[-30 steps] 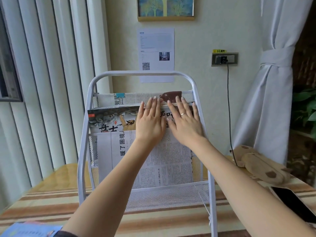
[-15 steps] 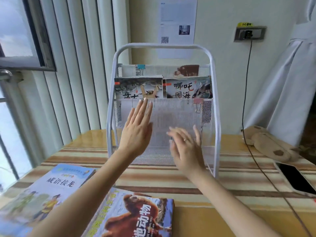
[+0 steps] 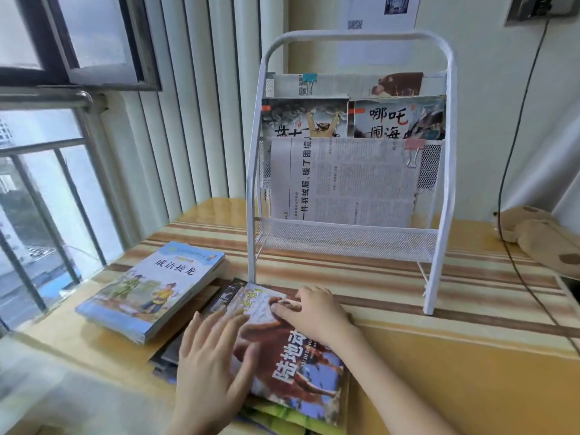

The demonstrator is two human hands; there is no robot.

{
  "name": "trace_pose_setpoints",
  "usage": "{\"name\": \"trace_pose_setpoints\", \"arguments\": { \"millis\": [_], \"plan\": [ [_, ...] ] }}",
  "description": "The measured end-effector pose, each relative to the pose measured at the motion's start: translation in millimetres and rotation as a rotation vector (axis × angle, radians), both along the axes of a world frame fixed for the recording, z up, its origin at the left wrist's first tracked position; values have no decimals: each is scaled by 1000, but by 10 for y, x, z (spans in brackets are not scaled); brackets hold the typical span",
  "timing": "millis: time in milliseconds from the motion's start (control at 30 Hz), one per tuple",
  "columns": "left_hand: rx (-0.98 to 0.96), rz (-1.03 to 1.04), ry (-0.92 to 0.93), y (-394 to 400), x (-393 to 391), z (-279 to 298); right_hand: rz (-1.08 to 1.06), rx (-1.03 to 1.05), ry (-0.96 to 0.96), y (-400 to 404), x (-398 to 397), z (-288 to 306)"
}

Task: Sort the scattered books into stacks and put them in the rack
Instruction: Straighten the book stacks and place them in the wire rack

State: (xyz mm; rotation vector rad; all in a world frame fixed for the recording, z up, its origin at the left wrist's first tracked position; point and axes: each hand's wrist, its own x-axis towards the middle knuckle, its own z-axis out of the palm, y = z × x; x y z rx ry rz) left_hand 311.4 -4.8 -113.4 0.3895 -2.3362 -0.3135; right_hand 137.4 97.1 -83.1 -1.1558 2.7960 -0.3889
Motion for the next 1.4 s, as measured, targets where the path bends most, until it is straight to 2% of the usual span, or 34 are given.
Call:
{"name": "trace_pose_setpoints", "arguments": {
  "millis": [100,233,367,467,600,733,867,967,1100,1200,1267,1333,1400],
  "plan": [
    [-37,-56,-93,102,-53,-71,-85,45,-93,-105,3,121],
    [-4,-36,-81,32,-83,-59,-91,159,-206,-107,-90,225],
    [18,-7,18,-1,6,-95,-102,151,-543,-49,-171,321],
    [87,52,62,-11,24,-125,-50,219,-788,-44,-113,373],
    [189,128,142,-7,29,-173,-26,192,-735,-47,-71,389],
    [329,273,228,-24,59,-211,19,185,-786,73,-65,262],
    [587,270,272,-22,80,-181,-59,-121,-905,115,42,61],
    [739,246,302,-23,98,-109,2,-359,-902,205,141,7],
    [1027,267,483,10,114,0,125,-664,-924,344,294,-19],
    [1234,142,608,83,165,170,185,-810,-808,420,364,48],
    [1251,131,652,100,168,278,210,-903,-753,464,381,124],
    [1262,123,617,79,142,373,222,-994,-707,495,382,201],
    [1375,-40,530,45,95,504,218,-1066,-608,521,371,272]
  ]
}}
